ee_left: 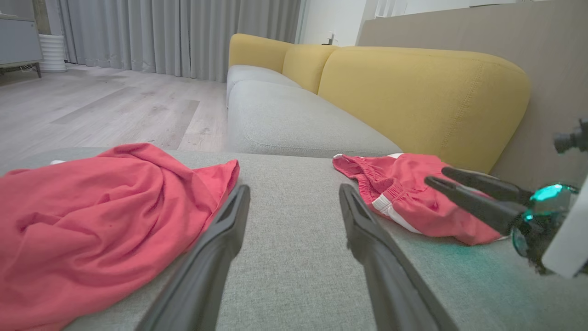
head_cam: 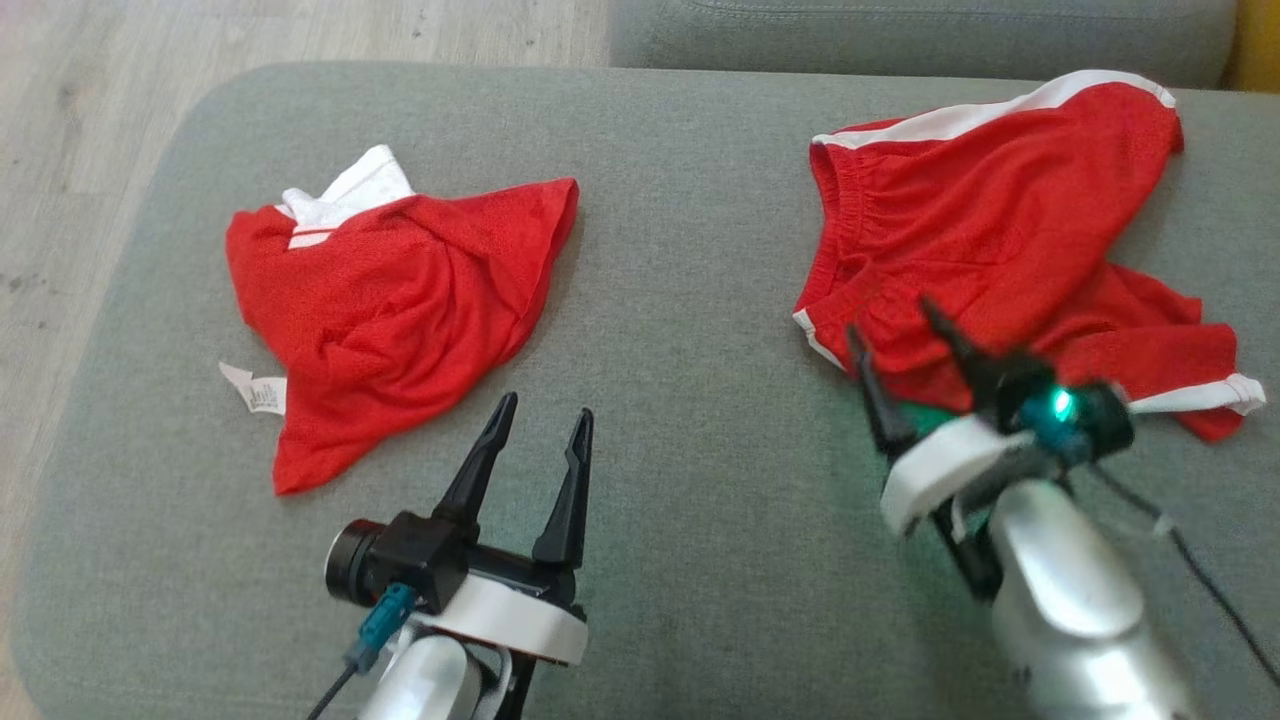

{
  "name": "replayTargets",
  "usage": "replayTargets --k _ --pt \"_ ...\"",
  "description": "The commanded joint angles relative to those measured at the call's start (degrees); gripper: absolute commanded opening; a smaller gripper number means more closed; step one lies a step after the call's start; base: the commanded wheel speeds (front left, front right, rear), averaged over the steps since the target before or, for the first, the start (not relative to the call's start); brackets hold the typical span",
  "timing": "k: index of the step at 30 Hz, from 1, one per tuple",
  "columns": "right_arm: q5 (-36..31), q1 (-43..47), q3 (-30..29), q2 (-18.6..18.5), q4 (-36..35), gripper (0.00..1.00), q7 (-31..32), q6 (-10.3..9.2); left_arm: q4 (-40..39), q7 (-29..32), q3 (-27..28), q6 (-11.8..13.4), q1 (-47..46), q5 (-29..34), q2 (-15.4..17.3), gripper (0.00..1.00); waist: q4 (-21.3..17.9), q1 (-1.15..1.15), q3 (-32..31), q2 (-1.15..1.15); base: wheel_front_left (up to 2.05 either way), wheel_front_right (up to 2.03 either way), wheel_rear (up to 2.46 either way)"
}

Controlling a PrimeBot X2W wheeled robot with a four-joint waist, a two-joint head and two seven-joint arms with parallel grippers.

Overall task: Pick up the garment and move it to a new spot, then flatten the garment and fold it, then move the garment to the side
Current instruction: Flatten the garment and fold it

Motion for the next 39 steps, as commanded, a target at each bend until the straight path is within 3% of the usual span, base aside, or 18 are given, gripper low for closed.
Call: replayTargets --k 1,9,22,23,24,30,39 --pt "0.32 -0.9 1.66 1.11 -2.27 1.0 -0.67 0.37 -1.84 -0.71 2.45 -0.01 -0.96 0.64 0.05 1.0 0.12 0.01 0.08 0.0 0.0 0.0 0.0" --pt "-0.41 0.95 3.43 0.67 -2.77 1.0 1.55 0.37 -2.12 -0.71 2.07 -0.19 -1.12 0.92 0.05 1.0 0.93 0.01 1.45 0.0 0.0 0.0 0.0" --pt "-2.89 -4.97 0.87 0.27 5.51 1.0 2.24 0.37 -2.09 -0.71 0.97 -0.41 -2.51 1.06 0.05 1.0 3.56 0.01 4.85 0.0 0.0 0.0 0.0" --pt "-2.93 -5.6 0.73 0.34 6.1 0.55 1.99 0.37 -2.12 -0.71 0.99 -0.4 -2.6 1.08 0.05 1.0 3.61 0.01 5.06 0.0 0.0 0.0 0.0" --pt "-3.08 -6.2 1.0 0.41 6.55 0.0 1.6 0.37 -2.14 -0.71 0.99 -0.4 -2.69 1.1 0.05 1.0 3.65 0.01 5.22 0.0 0.0 0.0 0.0" --pt "-1.49 -7.68 3.95 0.89 7.67 0.0 0.08 0.37 -1.71 -0.71 1.05 -0.36 -3.17 1.09 0.05 1.0 3.38 0.01 5.11 0.0 0.0 0.0 0.0" --pt "10.28 -4.35 21.23 1.15 4.75 0.0 0.21 0.37 -1.26 -0.71 1.54 -0.24 -2.41 0.97 0.05 1.0 1.64 0.01 2.16 0.0 0.0 0.0 0.0"
